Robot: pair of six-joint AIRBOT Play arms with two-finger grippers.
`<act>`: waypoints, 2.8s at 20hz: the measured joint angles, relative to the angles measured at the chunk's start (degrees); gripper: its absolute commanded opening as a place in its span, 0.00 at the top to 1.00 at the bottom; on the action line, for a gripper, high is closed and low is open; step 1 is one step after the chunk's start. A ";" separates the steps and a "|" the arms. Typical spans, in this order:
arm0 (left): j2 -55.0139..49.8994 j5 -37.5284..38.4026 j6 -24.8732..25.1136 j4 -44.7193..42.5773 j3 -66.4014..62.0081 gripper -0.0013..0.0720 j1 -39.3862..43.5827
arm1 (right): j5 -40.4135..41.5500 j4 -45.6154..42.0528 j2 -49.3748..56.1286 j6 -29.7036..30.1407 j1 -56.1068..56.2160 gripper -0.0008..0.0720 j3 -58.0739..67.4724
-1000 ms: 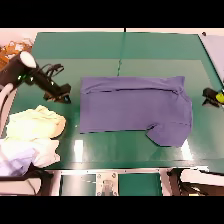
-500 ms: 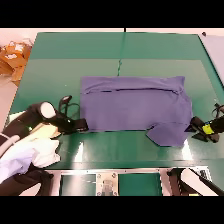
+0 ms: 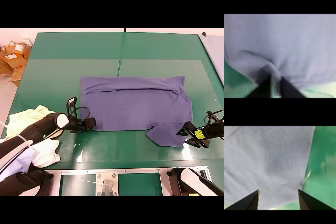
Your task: Fold the shirts.
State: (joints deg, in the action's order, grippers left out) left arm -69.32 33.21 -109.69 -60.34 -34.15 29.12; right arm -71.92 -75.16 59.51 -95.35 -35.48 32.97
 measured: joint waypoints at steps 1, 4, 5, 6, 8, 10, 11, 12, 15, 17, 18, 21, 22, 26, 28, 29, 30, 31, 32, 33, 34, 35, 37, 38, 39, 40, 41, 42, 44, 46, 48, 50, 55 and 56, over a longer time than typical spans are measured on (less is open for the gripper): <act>-0.22 -0.66 0.04 0.22 -0.07 0.95 0.11 | 0.13 0.17 0.20 -0.02 0.00 0.23 -0.11; -0.39 -0.61 0.50 -1.36 -0.61 0.95 -0.35 | 0.39 0.63 0.52 -0.02 0.02 0.23 -0.24; -0.35 0.09 0.63 -2.43 -0.90 0.95 -1.29 | 0.48 0.76 0.55 -0.02 0.04 0.23 -0.26; -0.35 1.55 0.90 -3.32 -1.25 0.95 -2.82 | 0.48 0.83 0.59 -0.02 0.04 0.23 -0.31; -0.31 4.74 2.89 -4.68 -1.92 0.95 -6.45 | 0.39 0.96 0.63 -0.02 0.04 0.23 -0.31; -0.28 7.32 5.97 -4.87 -2.38 0.95 -9.25 | -0.20 1.11 0.63 -0.02 0.13 0.23 -0.31; -0.31 8.11 7.61 -4.68 -2.51 0.95 -10.19 | -0.63 1.18 0.63 -0.04 0.46 0.23 -0.37; -0.33 8.57 8.92 -4.22 -2.62 0.95 -10.80 | -0.94 1.46 0.63 -0.02 0.87 0.23 -0.48; -0.35 9.22 11.80 -3.39 -2.82 0.95 -11.87 | -1.60 1.99 0.63 0.00 2.60 0.23 -1.95; -0.35 9.64 12.76 -2.93 -2.89 0.93 -12.17 | -1.18 2.89 0.63 0.07 3.39 0.23 -3.45; -0.35 10.16 13.09 -2.80 -3.02 0.55 -12.28 | -1.01 3.45 0.63 0.07 3.63 0.23 -4.04; -0.26 13.70 13.62 -2.80 -4.85 0.26 -12.66 | -0.63 4.44 0.61 0.20 4.09 0.23 -5.05; -0.24 16.44 13.73 -4.52 -5.90 0.26 -13.11 | -0.48 4.48 0.61 0.37 4.15 0.23 -5.14; 2.60 27.89 13.60 -9.31 -9.40 0.26 -15.65 | 0.39 4.87 0.61 0.83 4.28 0.23 -5.18; 5.86 30.21 11.45 -10.29 -8.22 0.26 -16.02 | 1.01 4.98 0.63 0.92 4.33 0.23 -5.18; 7.63 30.36 9.75 -10.27 -6.82 0.26 -16.09 | 1.53 5.07 0.63 0.94 4.33 0.23 -5.18; 9.46 28.57 7.58 -9.94 -5.01 0.26 -15.78 | 2.05 5.14 0.63 0.96 4.33 0.23 -5.18; 10.84 26.40 5.51 -9.53 -3.10 0.26 -15.06 | 2.36 5.22 0.63 0.98 4.33 0.23 -5.18; 11.87 23.96 3.54 -8.74 -1.18 0.26 -13.94 | 2.86 5.44 0.63 1.01 4.33 0.23 -5.18; 12.68 20.31 1.49 -8.11 0.76 0.26 -12.39 | 3.45 5.60 0.63 1.03 4.33 0.23 -5.16; 13.25 16.48 -0.61 -7.56 2.64 0.26 -10.58 | 3.82 5.75 0.63 1.07 4.33 0.23 -5.11; 13.62 12.81 -2.64 -7.08 4.26 0.26 -8.87 | 4.07 5.92 0.63 1.09 4.33 0.23 -5.11; 13.94 4.68 -6.67 -6.64 7.19 0.26 -5.99 | 4.57 6.38 0.63 1.09 4.33 0.23 -5.11; 13.57 1.25 -8.55 -6.51 8.26 0.26 -5.05 | 4.83 6.58 0.63 1.11 4.33 0.23 -5.11; 12.81 -1.33 -9.97 -6.03 8.98 0.26 -4.35 | 4.90 6.75 0.63 1.11 4.33 0.23 -5.14; 11.87 -3.82 -11.04 -5.07 9.46 0.26 -3.82 | 4.98 6.95 0.63 1.11 4.33 0.23 -5.16; 10.75 -6.08 -11.69 -3.76 9.68 0.26 -3.50 | 5.16 7.26 0.63 1.11 4.33 0.23 -5.22; 9.62 -8.46 -11.93 -2.49 9.77 0.26 -3.17 | 5.29 7.61 0.63 1.11 4.35 0.23 -5.31; 8.07 -10.40 -12.22 -1.40 9.77 0.95 -2.89 | 5.46 8.24 0.63 1.16 4.37 0.23 -5.70; 7.13 -10.91 -11.43 -0.90 9.38 0.95 -2.69 | 5.55 9.49 0.63 1.29 4.39 0.23 -6.51; 6.75 -11.47 -10.14 -0.42 8.72 0.95 -2.58 | 5.66 10.38 0.61 1.38 4.39 0.23 -7.39; 6.62 -11.85 -8.87 -0.07 8.15 0.95 -2.56 | 5.68 11.37 0.63 1.68 4.39 0.23 -8.02; 6.54 -8.55 -6.14 0.26 7.63 0.95 -3.17 | 2.40 11.63 0.68 4.15 4.50 0.62 -8.79; 6.56 -7.54 -5.46 0.26 7.58 0.95 -3.50 | 1.64 10.58 0.61 4.37 4.50 0.67 -8.98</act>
State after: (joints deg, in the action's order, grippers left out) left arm -62.76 25.67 -115.15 -60.07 -26.57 25.63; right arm -70.28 -64.58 60.12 -90.98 -30.98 23.99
